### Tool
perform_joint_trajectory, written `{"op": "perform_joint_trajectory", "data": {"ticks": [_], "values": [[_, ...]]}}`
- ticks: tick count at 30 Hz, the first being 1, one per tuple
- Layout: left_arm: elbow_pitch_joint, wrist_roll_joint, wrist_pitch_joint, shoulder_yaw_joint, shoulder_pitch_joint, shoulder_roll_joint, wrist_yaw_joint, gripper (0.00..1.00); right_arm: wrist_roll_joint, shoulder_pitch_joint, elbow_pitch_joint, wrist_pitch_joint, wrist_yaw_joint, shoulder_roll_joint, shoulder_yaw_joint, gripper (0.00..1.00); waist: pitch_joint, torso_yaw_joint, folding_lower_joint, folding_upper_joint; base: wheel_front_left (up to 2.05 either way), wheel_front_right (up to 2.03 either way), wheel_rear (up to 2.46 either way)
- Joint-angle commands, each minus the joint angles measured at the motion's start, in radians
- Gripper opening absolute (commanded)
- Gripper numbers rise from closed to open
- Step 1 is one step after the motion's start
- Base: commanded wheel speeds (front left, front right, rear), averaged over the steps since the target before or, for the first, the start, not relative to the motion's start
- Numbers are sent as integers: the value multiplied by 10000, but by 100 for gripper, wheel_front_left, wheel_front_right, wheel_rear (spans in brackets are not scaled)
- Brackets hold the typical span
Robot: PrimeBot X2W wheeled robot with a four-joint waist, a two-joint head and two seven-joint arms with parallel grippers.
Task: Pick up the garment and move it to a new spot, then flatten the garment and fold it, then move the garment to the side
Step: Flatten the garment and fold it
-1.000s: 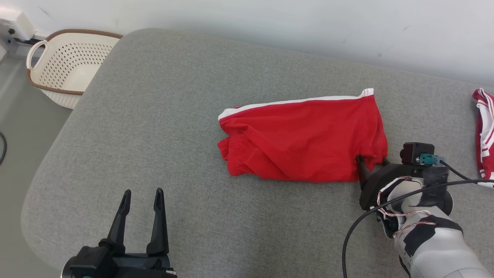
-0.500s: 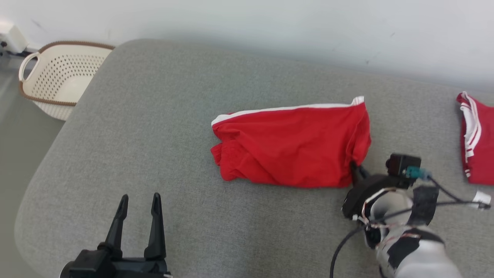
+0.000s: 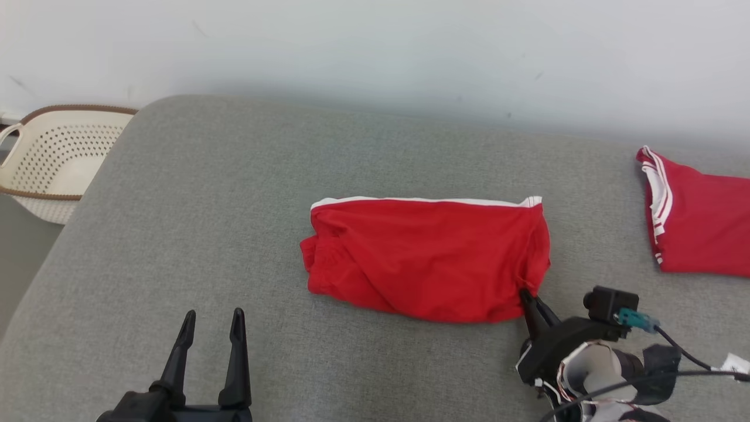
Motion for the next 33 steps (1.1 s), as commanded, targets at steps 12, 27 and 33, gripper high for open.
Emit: {"op": "perform_joint_trajectory", "data": {"ticks": [12, 27, 33], "values": [[115, 1, -28, 31, 440, 2, -81, 100, -124, 2037, -2010, 667, -6, -235, -831, 90, -419, -418, 0, 0, 0, 0, 0], [73, 84, -28, 259, 671, 0, -48, 100, -2899, 2946, -3849, -443, -6, 53, -2205, 100, -599, -697, 0, 0, 0, 0, 0], [94, 104, -28, 417, 857, 0, 5, 100, -4370, 3579, -5070, -615, -6, 384, -2693, 100, -763, -1015, 0, 0, 0, 0, 0]]}}
